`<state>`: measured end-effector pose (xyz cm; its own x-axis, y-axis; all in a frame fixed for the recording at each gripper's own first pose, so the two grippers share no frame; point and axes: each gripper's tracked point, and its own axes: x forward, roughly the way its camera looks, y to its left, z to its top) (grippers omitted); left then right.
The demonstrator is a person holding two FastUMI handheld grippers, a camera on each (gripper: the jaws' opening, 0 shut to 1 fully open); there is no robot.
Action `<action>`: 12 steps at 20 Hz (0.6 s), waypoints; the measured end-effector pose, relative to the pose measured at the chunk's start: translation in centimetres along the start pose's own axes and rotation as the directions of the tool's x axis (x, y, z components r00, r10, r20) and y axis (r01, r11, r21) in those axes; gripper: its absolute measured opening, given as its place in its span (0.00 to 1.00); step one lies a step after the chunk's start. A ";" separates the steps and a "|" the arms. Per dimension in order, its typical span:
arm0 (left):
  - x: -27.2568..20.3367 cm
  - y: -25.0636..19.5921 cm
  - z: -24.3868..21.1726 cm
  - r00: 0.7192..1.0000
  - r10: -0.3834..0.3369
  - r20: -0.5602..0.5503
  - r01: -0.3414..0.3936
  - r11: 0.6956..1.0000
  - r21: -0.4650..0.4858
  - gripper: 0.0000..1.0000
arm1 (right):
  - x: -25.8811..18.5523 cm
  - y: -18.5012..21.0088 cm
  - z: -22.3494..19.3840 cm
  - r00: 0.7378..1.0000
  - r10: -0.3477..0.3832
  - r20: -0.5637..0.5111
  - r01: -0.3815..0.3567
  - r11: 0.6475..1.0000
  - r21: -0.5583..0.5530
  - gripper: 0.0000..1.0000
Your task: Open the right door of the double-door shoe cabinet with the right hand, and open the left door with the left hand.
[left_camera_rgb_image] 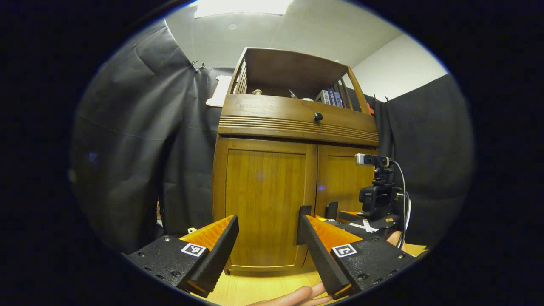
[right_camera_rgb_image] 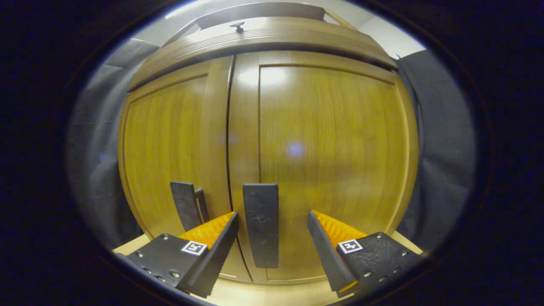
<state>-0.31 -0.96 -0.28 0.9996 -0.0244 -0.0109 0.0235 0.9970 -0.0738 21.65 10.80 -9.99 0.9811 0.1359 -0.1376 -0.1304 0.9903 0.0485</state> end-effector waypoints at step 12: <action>1.0 -0.2 -1.3 0.999 0.003 -0.034 -0.002 1.000 0.024 0.92 | -3.8 1.0 -0.5 0.983 0.180 -0.027 -0.179 0.984 0.015 0.20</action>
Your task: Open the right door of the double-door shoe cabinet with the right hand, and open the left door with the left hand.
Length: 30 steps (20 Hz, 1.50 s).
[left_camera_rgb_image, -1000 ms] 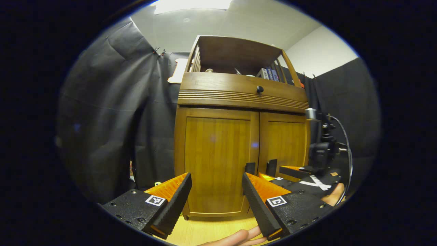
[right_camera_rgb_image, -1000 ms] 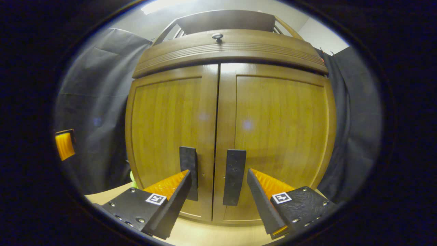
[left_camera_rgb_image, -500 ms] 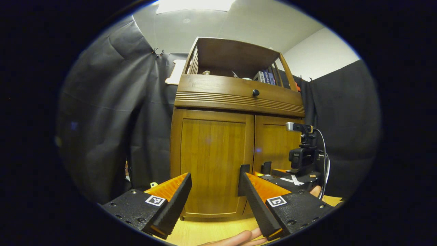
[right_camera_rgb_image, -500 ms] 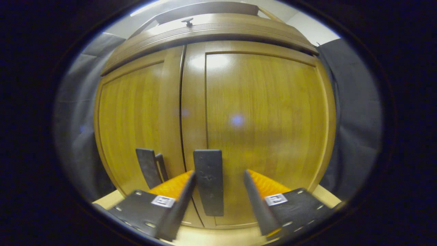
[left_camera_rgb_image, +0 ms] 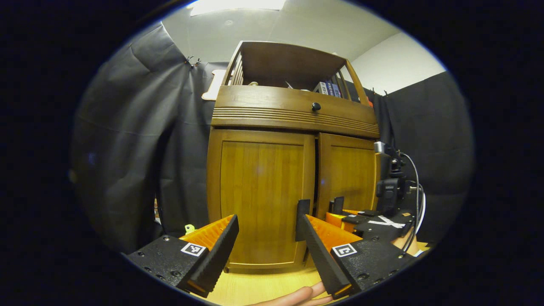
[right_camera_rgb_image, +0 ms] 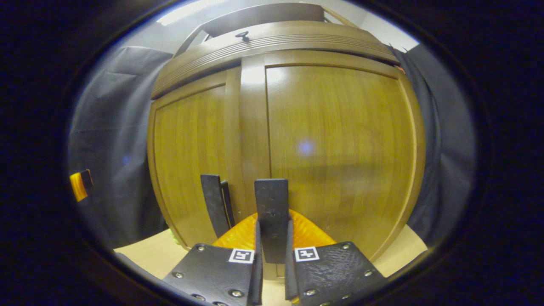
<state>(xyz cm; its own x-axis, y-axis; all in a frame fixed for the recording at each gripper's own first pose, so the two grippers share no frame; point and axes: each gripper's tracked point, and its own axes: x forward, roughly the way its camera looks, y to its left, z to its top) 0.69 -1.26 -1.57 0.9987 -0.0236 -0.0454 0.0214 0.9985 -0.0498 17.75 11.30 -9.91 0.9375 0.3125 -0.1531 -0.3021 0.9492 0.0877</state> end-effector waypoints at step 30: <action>2.1 0.9 -1.4 0.998 0.057 -0.037 -0.056 0.998 0.028 0.87 | -18.1 -10.5 0.0 0.999 -0.039 -0.012 0.039 0.998 0.041 0.20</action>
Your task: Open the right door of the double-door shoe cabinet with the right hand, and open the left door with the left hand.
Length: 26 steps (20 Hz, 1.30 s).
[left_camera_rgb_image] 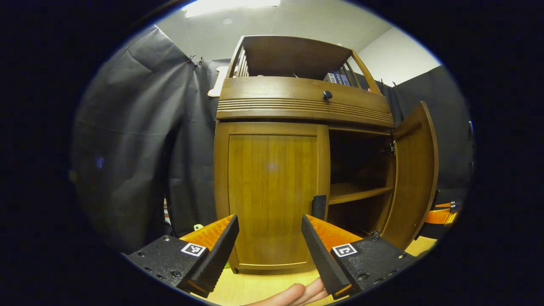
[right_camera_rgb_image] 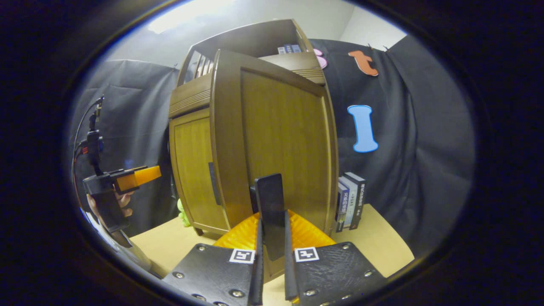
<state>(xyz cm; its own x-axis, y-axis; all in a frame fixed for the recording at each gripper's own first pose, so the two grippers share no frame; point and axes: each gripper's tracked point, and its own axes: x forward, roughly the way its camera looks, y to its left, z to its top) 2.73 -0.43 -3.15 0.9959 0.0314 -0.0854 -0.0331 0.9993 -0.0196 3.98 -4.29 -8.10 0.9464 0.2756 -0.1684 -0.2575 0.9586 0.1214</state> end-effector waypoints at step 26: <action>1.0 -2.3 -1.6 0.998 -0.049 -0.044 0.049 0.999 0.002 0.92 | -5.0 -13.9 2.8 0.957 -0.264 0.122 0.253 0.963 0.096 0.01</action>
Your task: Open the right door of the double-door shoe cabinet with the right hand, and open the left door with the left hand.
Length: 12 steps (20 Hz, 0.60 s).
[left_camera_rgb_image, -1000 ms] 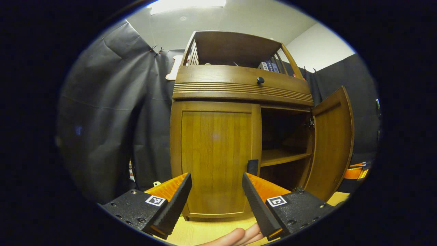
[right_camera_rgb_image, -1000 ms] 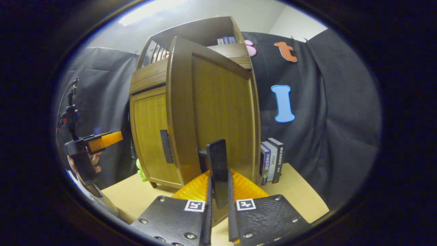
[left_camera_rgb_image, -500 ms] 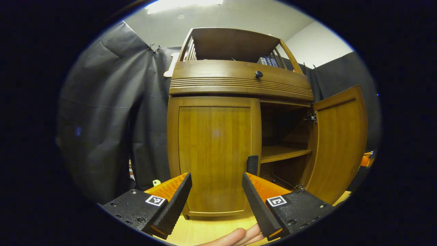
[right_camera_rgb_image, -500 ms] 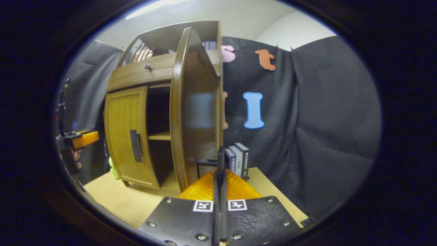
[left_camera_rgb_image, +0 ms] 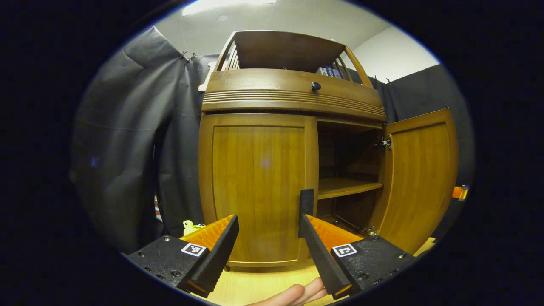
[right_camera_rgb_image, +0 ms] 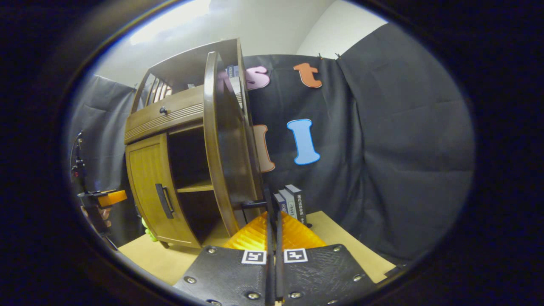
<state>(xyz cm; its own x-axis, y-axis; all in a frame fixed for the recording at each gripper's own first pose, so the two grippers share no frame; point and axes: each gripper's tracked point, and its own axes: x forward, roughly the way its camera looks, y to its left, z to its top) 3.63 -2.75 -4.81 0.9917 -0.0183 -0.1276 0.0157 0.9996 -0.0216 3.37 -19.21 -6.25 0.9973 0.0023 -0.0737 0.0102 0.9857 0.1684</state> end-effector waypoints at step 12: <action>3.4 -4.0 -1.5 0.996 -0.083 0.012 0.083 0.997 -0.007 0.93 | -6.2 -3.3 2.9 0.955 -0.261 0.139 0.276 0.955 -0.108 0.82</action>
<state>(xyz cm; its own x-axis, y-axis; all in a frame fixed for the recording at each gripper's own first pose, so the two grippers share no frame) 6.76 -6.85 -6.60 0.9883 -0.1012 -0.1140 0.0973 0.9945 -0.0390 -2.67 -22.94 -3.47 0.9603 -0.2783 0.0218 0.2774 0.9601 0.0347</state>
